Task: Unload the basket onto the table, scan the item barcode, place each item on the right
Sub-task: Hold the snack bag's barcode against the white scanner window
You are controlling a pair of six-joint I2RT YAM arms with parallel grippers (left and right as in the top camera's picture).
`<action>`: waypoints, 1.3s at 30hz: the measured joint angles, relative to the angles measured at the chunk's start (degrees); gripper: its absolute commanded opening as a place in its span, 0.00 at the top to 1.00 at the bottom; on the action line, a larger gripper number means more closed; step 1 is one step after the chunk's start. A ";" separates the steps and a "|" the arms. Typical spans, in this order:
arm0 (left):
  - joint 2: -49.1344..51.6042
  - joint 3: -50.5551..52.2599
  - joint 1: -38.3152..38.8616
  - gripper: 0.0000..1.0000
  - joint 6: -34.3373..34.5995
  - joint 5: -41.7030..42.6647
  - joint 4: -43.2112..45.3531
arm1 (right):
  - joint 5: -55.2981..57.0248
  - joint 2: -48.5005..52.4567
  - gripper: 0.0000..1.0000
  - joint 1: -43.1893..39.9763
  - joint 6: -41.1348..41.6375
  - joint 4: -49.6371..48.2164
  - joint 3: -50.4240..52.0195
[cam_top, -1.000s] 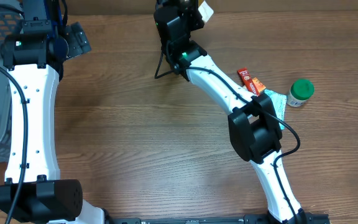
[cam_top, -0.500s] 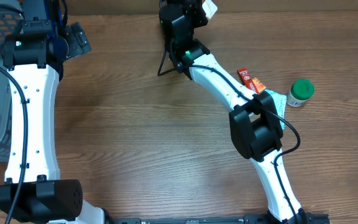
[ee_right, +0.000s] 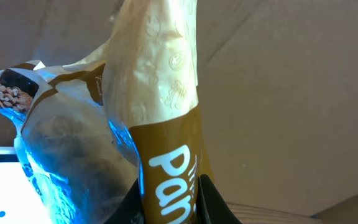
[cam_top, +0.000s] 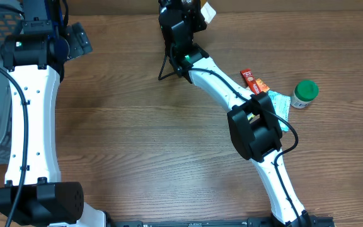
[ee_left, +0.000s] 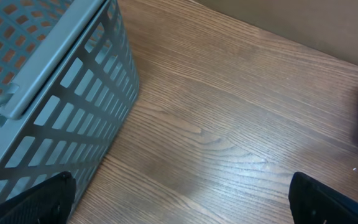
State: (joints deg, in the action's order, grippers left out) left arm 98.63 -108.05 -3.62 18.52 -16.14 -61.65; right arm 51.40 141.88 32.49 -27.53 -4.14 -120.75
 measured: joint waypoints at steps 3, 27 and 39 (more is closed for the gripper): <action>0.00 0.00 -0.02 0.00 0.00 0.00 0.00 | -0.57 0.00 0.96 0.39 0.02 0.79 0.00; 0.00 0.00 0.00 0.00 0.00 0.00 0.00 | -9.31 0.15 0.96 3.65 7.65 11.04 0.00; 0.00 0.00 0.00 0.00 0.00 0.00 -0.02 | -12.96 0.15 0.96 3.65 12.72 9.29 0.00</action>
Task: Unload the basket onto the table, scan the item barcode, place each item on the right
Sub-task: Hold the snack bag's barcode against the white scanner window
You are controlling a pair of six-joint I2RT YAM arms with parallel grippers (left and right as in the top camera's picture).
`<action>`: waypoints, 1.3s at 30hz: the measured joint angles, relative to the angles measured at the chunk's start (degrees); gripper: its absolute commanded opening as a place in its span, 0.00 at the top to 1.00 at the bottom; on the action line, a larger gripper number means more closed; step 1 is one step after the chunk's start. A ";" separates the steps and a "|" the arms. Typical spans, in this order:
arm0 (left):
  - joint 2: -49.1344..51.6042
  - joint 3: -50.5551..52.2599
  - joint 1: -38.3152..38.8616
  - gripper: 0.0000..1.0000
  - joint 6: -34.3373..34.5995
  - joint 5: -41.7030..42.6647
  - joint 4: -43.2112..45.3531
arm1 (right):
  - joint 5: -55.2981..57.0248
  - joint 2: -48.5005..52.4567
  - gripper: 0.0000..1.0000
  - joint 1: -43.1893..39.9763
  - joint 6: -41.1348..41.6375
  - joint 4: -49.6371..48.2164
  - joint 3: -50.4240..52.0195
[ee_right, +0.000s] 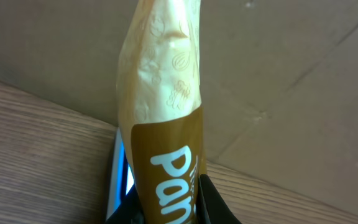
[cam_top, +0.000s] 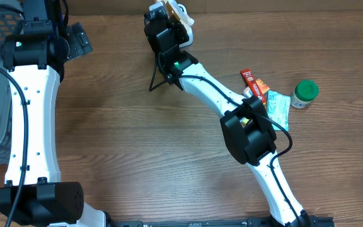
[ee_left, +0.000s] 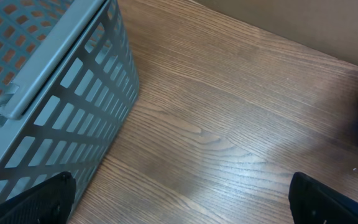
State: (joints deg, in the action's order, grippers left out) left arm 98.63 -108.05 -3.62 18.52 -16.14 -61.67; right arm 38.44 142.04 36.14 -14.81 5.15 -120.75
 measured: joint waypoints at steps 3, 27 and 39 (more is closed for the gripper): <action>0.00 0.00 0.00 0.00 0.00 0.00 0.02 | -1.44 0.00 0.96 0.00 0.17 -0.11 0.00; 0.00 0.00 0.00 0.00 0.00 0.00 0.02 | -4.81 0.00 0.96 0.09 0.26 1.29 0.00; 0.00 0.00 0.00 0.00 0.00 0.00 0.02 | -4.42 0.00 0.96 0.37 0.55 5.51 0.00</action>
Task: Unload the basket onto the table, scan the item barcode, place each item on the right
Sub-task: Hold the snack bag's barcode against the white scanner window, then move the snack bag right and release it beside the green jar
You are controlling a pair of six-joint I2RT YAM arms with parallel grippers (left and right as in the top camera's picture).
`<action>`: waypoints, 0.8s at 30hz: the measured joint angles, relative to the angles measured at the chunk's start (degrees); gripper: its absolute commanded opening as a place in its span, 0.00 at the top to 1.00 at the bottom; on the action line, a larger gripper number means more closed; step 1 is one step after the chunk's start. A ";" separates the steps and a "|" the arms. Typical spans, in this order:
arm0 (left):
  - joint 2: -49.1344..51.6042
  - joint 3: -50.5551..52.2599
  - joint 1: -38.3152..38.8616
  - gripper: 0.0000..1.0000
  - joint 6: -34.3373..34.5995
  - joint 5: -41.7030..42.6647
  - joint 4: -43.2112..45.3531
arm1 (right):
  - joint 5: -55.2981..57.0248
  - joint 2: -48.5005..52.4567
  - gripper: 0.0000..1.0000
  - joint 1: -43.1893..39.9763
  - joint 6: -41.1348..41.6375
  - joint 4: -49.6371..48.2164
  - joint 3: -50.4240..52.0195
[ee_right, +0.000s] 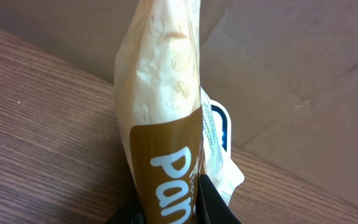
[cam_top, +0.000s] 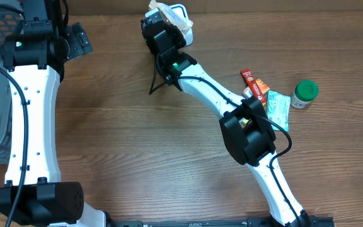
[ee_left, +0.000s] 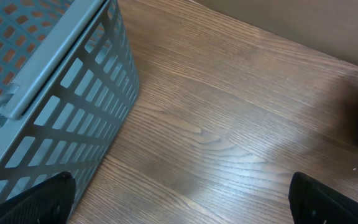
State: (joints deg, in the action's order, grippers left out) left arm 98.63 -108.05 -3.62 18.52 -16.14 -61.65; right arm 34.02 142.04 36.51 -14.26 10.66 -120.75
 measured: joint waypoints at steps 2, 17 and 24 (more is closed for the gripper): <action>0.00 0.00 0.00 0.00 0.00 0.00 0.00 | 1.11 0.00 0.96 0.00 0.11 -0.55 0.00; 0.00 0.00 -0.02 0.00 0.00 0.00 -0.02 | 10.10 -6.91 0.96 0.00 3.67 22.71 0.04; 0.00 0.00 -0.02 0.00 0.00 0.00 0.00 | 10.29 -16.00 0.96 -0.74 17.05 49.72 -0.04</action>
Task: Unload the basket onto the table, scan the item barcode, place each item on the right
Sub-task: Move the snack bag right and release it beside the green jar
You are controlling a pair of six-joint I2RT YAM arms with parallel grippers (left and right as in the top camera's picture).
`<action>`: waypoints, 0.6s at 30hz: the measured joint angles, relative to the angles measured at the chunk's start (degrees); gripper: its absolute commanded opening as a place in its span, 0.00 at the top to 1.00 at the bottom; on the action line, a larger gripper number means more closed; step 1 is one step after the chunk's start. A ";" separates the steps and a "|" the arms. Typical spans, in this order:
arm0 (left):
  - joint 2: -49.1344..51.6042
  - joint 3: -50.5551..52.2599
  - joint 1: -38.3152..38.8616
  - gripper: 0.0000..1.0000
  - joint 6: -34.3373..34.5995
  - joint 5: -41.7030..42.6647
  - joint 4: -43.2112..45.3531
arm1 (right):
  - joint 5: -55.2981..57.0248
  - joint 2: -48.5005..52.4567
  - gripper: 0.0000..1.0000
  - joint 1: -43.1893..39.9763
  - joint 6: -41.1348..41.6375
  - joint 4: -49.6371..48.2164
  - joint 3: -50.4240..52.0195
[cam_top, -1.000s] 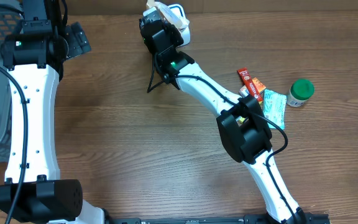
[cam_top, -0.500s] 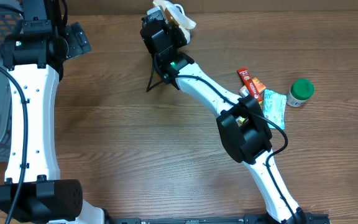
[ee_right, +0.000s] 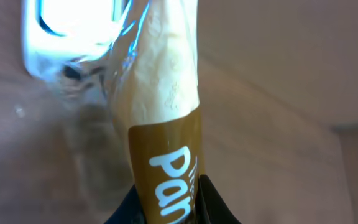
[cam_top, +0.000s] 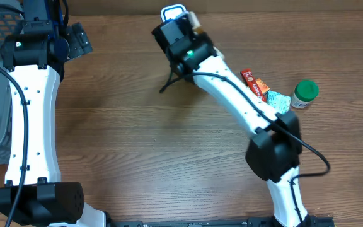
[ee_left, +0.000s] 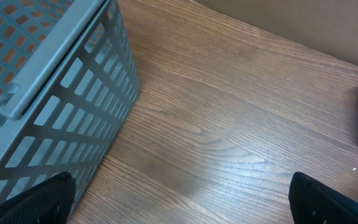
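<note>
A cream and brown snack packet point(ee_right: 164, 118) with white lettering stands up between the fingers of my right gripper point(ee_right: 166, 202), which is shut on its lower part. In the overhead view the right gripper point(cam_top: 183, 39) is at the table's back middle, and the packet's tip point(cam_top: 195, 19) shows just right of the white, blue-rimmed scanner point(cam_top: 171, 11). The scanner's bright window point(ee_right: 73, 18) glows at the upper left of the blurred right wrist view, beside the packet's clear top. My left gripper point(ee_left: 182, 199) hangs open over bare wood at the back left, nothing between its fingers.
A grey slatted basket point(ee_left: 48, 81) stands at the left edge of the table point(cam_top: 137, 157). At the right lie a red and orange box point(cam_top: 254, 82), a teal packet point(cam_top: 280, 103) and a green-lidded bottle point(cam_top: 305, 93).
My right arm has swung its elbow out to the right and the wrist has turned. The packet was over the scanner and now stands just right of it. The left arm is unmoved.
My right gripper first held the packet high at the back middle, blue light on its wrapper. Then it was further left, near the scanner, then with the packet over the scanner. Now the packet is beside the lit window. The left gripper stayed open throughout.
</note>
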State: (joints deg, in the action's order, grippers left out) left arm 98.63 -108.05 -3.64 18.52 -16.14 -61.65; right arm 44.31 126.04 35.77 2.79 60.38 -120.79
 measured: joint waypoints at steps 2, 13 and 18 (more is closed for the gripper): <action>0.00 0.00 0.02 0.00 0.00 0.00 0.00 | -0.26 -1.20 0.83 -0.83 3.52 6.75 -0.07; 0.00 0.00 0.02 0.00 0.00 0.00 -0.02 | -16.57 -1.46 0.00 -13.77 13.90 26.86 -0.11; 0.00 0.00 0.02 0.00 0.00 0.00 0.00 | -21.90 -1.46 0.00 -17.42 14.62 26.29 -0.11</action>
State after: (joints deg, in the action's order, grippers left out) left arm 98.63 -108.05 -3.62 18.52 -16.14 -61.65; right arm 22.41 124.57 18.35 17.41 86.67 -120.90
